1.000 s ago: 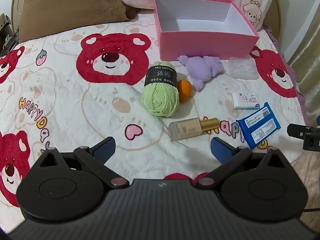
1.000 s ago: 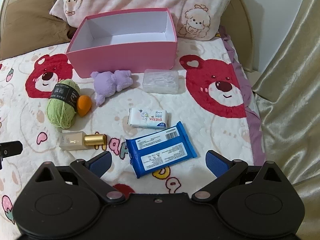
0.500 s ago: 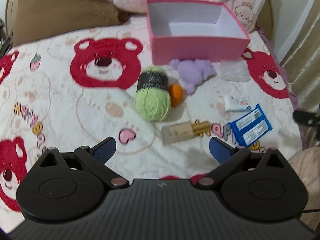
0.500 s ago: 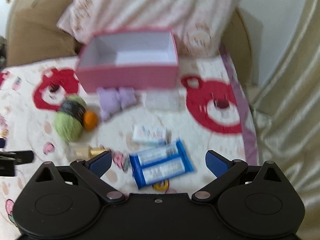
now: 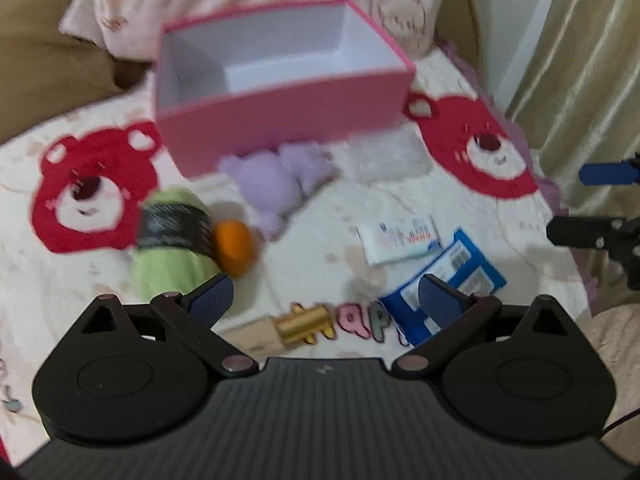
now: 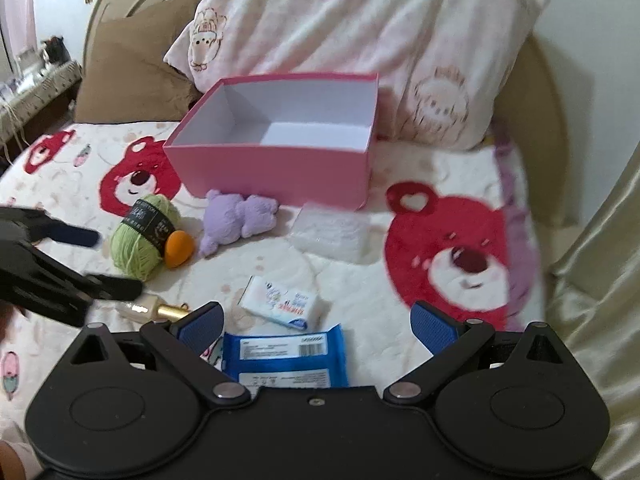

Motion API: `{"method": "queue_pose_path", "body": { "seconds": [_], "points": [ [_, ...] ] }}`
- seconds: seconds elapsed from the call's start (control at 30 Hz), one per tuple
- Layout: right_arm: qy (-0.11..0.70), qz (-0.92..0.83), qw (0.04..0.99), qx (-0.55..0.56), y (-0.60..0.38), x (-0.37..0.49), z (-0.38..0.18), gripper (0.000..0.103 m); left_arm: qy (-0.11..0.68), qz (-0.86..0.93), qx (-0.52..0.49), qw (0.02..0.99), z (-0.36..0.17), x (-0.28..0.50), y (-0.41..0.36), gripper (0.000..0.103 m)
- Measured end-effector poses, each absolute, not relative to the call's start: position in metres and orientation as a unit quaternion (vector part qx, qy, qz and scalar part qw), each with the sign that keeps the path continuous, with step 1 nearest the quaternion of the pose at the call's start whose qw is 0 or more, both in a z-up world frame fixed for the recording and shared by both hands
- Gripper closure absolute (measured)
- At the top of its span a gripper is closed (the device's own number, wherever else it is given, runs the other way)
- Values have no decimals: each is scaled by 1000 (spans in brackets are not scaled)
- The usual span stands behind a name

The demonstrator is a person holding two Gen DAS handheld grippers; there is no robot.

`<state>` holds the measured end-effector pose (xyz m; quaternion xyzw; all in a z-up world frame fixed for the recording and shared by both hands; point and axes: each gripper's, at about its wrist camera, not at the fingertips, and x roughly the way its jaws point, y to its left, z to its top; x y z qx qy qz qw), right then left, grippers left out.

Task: Organize objects
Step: 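Move the left gripper down to the blue wet-wipe pack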

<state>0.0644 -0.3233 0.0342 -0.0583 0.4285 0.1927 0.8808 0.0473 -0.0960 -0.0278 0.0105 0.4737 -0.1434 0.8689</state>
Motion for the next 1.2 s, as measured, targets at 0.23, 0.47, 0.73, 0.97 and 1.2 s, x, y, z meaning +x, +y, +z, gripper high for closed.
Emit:
{"method": "queue_pose_path", "body": {
  "seconds": [0.23, 0.47, 0.73, 0.97, 1.2],
  "points": [
    [458, 213, 863, 23, -346, 92, -9, 7, 502, -153, 2, 851, -69, 50, -124, 4],
    [505, 215, 833, 71, -355, 108, -49, 10, 583, -143, -77, 796, -111, 63, -133, 16],
    [521, 229, 817, 88, -348, 132, -66, 10, 558, -132, -51, 818, -128, 50, -153, 27],
    [513, 226, 828, -4, -335, 142, -73, 10, 540, -136, -53, 829, -128, 51, -153, 29],
    [576, 273, 771, -5, -334, 128, -91, 10, 535, -154, -67, 828, -130, 50, -157, 49]
  ]
}}
